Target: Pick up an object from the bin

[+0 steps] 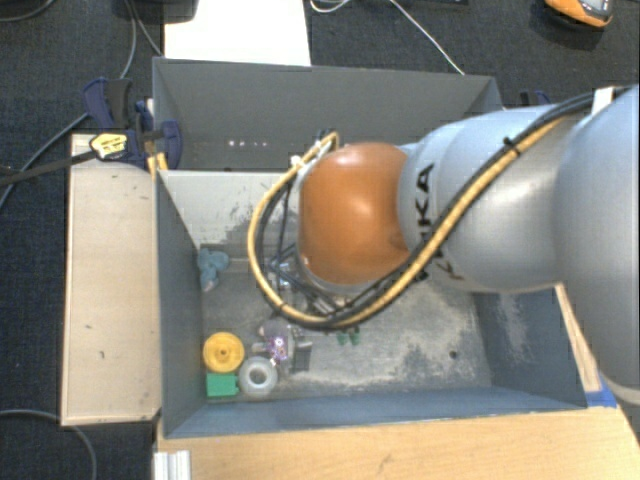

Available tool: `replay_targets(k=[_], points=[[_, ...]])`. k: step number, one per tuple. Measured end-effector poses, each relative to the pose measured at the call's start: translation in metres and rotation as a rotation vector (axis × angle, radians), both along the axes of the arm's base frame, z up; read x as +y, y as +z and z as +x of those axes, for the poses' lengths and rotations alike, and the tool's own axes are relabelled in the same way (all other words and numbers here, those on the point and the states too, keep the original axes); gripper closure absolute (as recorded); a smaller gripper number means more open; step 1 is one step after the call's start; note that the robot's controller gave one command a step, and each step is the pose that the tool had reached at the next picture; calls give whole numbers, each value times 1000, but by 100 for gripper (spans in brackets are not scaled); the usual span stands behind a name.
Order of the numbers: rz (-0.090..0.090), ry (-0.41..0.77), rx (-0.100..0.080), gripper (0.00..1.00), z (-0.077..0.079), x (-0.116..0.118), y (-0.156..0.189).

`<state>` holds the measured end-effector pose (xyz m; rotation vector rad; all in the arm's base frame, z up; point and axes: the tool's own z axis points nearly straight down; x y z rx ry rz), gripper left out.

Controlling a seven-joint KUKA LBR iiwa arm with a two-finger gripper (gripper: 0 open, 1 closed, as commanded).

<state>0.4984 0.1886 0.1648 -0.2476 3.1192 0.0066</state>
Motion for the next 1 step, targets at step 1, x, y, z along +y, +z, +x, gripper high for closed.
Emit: replay_targets(k=[1], points=[[-4, 200, 11, 0, 1, -14, -65]])
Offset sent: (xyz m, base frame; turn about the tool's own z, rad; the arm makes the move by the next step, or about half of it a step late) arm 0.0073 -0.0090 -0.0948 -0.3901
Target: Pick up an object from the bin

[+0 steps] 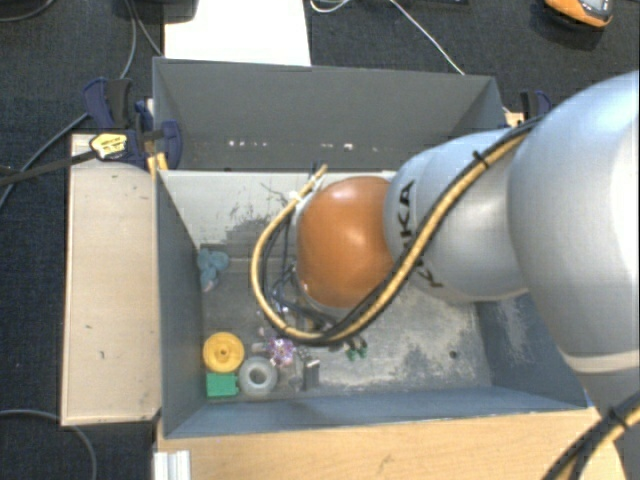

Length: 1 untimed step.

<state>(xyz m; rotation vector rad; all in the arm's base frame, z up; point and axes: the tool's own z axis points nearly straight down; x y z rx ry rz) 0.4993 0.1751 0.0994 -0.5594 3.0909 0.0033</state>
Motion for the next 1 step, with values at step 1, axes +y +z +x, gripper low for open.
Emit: replay_targets(k=[1], points=[[2, 189, -11, 0, 6, 5, -30]])
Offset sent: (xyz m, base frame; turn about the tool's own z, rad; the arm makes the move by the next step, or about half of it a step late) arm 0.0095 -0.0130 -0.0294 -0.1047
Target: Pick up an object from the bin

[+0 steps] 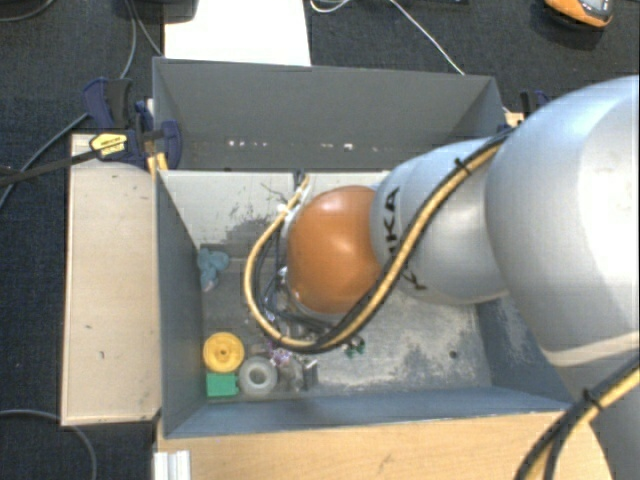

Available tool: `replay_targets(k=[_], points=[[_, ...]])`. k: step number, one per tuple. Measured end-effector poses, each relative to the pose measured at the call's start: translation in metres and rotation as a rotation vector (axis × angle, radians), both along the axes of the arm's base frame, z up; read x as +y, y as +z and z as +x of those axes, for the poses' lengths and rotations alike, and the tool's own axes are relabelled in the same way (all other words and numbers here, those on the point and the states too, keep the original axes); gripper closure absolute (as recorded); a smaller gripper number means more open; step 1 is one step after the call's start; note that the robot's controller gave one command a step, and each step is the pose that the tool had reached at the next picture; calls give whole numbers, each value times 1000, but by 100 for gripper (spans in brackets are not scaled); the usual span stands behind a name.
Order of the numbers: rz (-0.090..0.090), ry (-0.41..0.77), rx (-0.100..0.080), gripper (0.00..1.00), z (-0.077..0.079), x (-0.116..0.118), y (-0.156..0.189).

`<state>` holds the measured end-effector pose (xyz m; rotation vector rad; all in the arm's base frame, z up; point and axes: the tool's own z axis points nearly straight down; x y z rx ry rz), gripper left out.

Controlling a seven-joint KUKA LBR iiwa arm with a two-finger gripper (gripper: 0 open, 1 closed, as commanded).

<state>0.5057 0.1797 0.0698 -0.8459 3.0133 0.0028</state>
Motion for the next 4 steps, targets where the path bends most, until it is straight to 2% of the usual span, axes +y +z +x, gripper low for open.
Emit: replay_targets(k=[1, 2, 3, 4], points=[[0, -84, 8, 100, 4, -17, 1], [0, -85, 8, 100, 4, -17, 1], [-2, -86, 16, 100, 2, -18, 8], [-3, -88, 17, 100, 1, -18, 29]])
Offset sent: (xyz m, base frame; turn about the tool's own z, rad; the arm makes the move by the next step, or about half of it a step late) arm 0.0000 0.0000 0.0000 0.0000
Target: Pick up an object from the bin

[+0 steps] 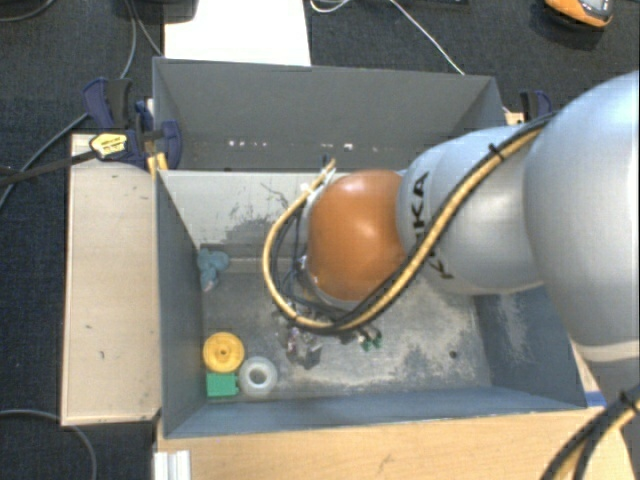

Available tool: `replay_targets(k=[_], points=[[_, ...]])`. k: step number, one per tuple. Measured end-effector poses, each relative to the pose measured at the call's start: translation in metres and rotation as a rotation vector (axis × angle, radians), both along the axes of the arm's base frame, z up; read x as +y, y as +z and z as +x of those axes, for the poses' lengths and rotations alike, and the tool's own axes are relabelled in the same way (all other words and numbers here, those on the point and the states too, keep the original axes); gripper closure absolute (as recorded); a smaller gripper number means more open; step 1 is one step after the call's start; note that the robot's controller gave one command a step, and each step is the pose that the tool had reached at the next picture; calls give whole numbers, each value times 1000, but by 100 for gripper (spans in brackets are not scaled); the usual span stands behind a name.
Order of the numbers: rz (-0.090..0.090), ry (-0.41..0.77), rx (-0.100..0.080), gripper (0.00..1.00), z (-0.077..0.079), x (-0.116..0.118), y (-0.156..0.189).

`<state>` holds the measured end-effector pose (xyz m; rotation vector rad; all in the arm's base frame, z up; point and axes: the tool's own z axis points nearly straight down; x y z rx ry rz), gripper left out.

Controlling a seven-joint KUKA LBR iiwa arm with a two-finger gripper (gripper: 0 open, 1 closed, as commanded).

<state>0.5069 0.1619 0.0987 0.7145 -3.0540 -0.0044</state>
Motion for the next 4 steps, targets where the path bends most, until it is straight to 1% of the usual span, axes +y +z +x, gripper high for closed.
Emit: replay_targets(k=[1, 4], points=[[1, 1, -4, 100, 1, 0, 21], [3, 0, -10, 100, 3, 1, 77]])
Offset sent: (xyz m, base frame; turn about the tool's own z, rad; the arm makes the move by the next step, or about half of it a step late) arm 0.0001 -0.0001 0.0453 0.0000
